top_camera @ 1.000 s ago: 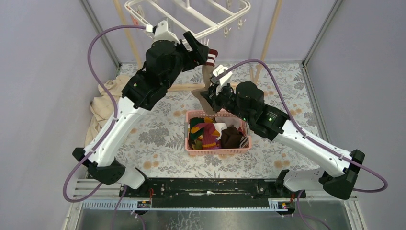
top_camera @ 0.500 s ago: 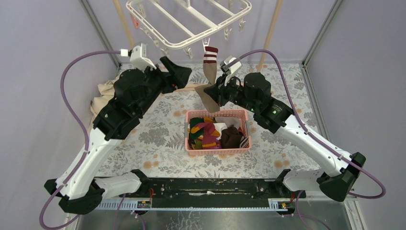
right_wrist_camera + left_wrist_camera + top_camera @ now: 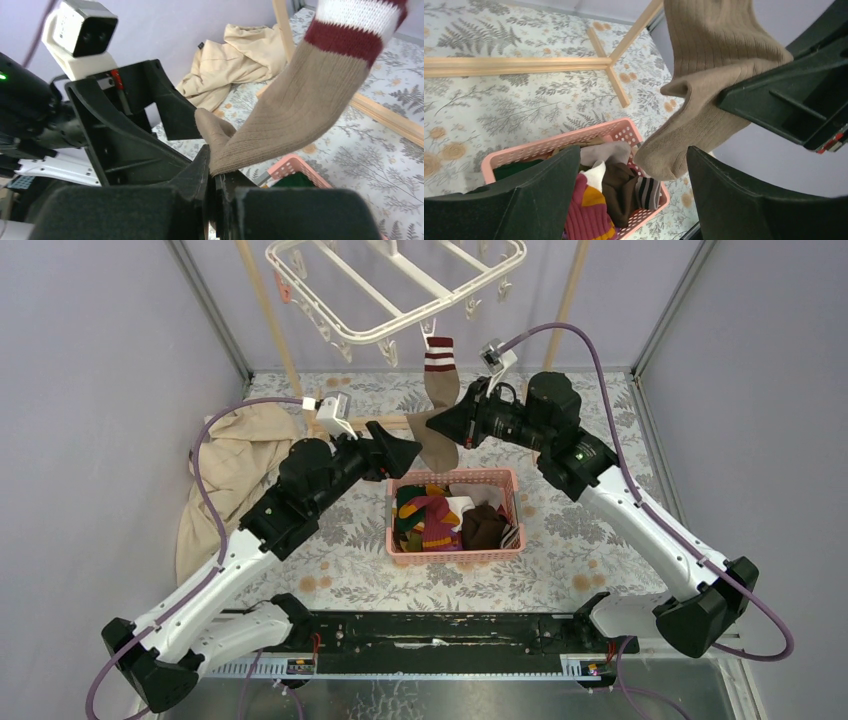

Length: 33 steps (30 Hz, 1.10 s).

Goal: Remove the socks clipped to the hanger
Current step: Remove the sock from the hanger.

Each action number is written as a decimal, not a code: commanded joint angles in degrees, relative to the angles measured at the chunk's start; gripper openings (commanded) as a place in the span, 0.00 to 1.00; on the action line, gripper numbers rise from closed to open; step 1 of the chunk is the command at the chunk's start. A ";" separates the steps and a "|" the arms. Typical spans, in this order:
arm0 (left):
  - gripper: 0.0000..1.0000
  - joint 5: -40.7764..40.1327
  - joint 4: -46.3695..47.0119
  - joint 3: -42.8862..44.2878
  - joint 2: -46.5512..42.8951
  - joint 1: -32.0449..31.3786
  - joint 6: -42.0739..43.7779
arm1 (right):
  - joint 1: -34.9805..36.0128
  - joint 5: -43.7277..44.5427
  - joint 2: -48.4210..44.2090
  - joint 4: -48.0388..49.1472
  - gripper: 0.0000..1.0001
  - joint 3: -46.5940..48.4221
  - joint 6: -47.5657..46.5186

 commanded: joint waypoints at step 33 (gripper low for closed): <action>0.09 7.72 20.75 3.87 6.69 -2.46 9.39 | -3.48 4.39 0.34 -9.81 0.55 10.25 1.61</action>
